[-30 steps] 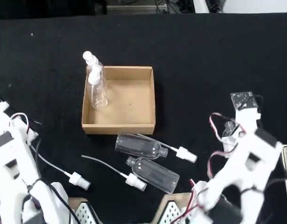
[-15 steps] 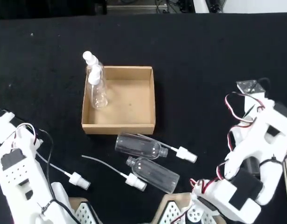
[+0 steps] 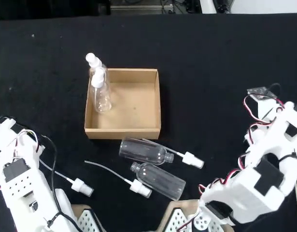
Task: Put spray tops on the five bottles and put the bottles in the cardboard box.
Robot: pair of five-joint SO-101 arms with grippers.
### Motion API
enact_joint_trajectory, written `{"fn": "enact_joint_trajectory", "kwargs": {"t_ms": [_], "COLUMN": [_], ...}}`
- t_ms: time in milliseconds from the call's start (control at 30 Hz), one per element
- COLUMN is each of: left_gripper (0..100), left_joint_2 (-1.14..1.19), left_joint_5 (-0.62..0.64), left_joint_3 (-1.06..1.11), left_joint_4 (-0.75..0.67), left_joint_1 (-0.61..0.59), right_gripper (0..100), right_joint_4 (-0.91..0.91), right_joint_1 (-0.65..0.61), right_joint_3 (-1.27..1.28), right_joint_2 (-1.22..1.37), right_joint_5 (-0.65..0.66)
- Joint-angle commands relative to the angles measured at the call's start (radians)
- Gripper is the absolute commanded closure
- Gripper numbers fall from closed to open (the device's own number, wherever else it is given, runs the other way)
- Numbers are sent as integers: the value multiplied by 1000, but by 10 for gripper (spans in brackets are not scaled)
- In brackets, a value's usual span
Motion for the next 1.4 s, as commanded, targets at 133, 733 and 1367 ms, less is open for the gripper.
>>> {"fn": "enact_joint_trajectory", "kwargs": {"t_ms": [133,733,1367], "left_gripper": [970,970,970], "left_joint_2": [-25,-25,-25], "left_joint_5": [-6,-6,-6], "left_joint_3": [-15,-15,-15], "left_joint_4": [-20,-18,-18], "left_joint_1": [5,5,2], "right_gripper": [734,743,652], "right_joint_4": [3,-144,-100], "right_joint_1": [12,-9,-68], "right_joint_3": [-58,-36,-56], "right_joint_2": [30,27,35], "right_joint_5": [-17,552,239]}}
